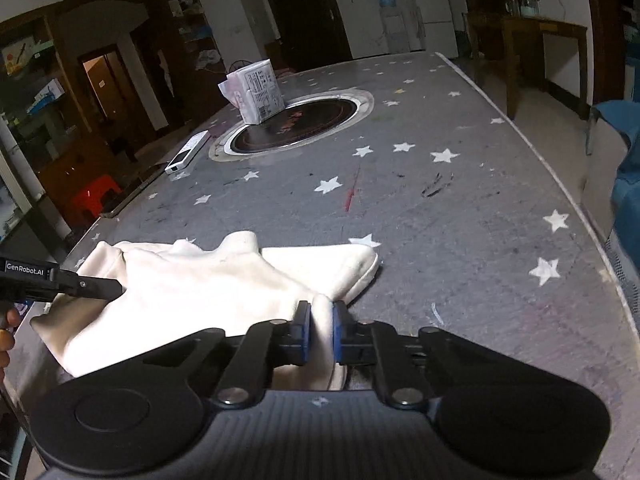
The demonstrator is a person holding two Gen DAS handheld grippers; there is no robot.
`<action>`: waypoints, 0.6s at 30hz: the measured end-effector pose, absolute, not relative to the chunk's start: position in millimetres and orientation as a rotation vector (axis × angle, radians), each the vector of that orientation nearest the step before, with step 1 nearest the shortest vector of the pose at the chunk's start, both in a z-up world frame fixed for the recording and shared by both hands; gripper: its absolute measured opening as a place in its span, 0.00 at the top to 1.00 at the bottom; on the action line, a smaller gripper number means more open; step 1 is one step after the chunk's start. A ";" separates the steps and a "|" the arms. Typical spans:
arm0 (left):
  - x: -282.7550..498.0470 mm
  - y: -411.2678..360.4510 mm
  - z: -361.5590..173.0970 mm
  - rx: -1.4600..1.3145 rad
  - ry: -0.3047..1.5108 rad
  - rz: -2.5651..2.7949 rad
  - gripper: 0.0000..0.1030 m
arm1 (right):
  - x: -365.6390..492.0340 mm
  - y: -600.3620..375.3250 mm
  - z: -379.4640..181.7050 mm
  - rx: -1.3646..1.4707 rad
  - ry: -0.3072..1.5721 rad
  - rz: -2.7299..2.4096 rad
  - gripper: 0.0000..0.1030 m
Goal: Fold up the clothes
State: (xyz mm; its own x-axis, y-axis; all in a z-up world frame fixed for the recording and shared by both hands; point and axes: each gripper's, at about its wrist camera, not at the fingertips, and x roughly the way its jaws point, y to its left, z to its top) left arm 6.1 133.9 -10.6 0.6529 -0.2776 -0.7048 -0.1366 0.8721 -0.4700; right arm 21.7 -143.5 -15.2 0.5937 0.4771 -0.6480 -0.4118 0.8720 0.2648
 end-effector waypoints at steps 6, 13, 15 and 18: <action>11.3 125.4 7.6 -0.461 0.833 -0.112 0.86 | 15.9 -143.7 8.8 0.060 0.725 0.501 0.92; 27.0 109.0 20.8 -0.421 0.823 -0.167 0.86 | 16.6 -146.3 38.8 0.012 0.651 0.465 0.92; 32.7 104.9 23.3 -0.418 0.824 -0.178 0.86 | 18.1 -149.6 44.8 0.007 0.633 0.452 0.92; 41.4 98.7 26.9 -0.413 0.826 -0.194 0.86 | 20.7 -154.7 52.7 0.000 0.609 0.432 0.92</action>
State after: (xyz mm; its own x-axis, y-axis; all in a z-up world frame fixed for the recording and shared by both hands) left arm 41.4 98.7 26.9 0.6661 -0.3249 -0.6714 0.0084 0.9033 -0.4288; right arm 20.7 -154.7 52.7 0.7339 0.3928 -0.5541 -0.3927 0.9110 0.1257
